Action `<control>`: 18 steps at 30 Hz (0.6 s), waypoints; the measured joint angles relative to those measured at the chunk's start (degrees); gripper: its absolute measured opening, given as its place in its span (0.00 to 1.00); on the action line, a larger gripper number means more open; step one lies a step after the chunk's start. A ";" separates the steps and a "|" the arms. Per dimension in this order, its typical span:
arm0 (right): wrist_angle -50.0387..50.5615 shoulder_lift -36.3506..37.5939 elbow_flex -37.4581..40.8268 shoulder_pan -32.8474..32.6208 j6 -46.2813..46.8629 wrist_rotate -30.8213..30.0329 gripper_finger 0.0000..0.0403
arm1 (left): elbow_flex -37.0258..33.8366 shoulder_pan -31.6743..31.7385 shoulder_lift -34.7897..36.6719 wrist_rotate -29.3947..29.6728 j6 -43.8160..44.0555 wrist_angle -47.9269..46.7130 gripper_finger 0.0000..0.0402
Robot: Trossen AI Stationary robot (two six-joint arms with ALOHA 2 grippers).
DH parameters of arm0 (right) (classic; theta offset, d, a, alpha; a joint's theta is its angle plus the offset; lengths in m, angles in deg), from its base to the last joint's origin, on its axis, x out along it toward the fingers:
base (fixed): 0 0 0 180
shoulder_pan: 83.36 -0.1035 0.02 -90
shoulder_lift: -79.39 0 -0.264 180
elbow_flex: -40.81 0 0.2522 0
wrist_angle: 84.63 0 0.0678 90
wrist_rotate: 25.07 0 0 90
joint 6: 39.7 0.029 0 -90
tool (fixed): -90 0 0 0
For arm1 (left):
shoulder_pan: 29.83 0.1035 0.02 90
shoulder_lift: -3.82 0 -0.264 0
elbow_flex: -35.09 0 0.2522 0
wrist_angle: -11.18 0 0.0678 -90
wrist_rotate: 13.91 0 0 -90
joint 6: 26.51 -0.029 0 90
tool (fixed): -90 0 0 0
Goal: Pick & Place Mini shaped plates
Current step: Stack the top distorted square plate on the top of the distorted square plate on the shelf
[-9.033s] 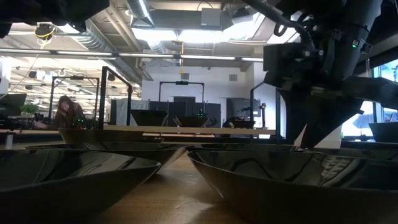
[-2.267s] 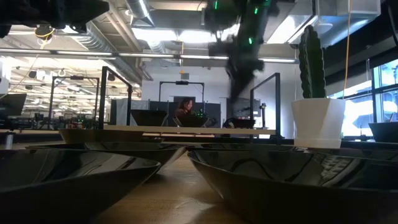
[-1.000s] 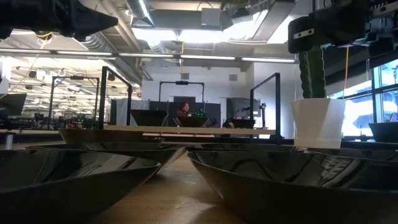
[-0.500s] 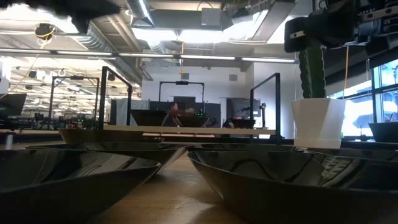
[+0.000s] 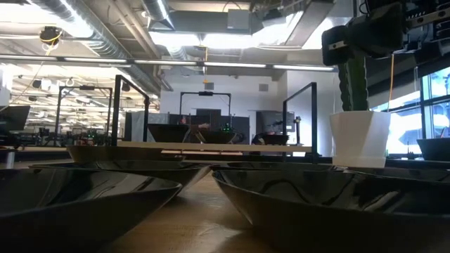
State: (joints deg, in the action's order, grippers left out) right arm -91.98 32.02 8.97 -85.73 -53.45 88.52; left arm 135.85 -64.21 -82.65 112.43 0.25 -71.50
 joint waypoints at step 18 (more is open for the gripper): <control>2.54 0.00 0.00 0.00 -0.23 -0.17 0.01 | 7.00 1.51 -25.57 -7.86 -13.09 -9.95 0.39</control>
State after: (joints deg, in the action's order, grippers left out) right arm -89.44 32.02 8.97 -85.74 -53.68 88.35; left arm 142.85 -62.69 -108.22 104.57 -12.84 -81.46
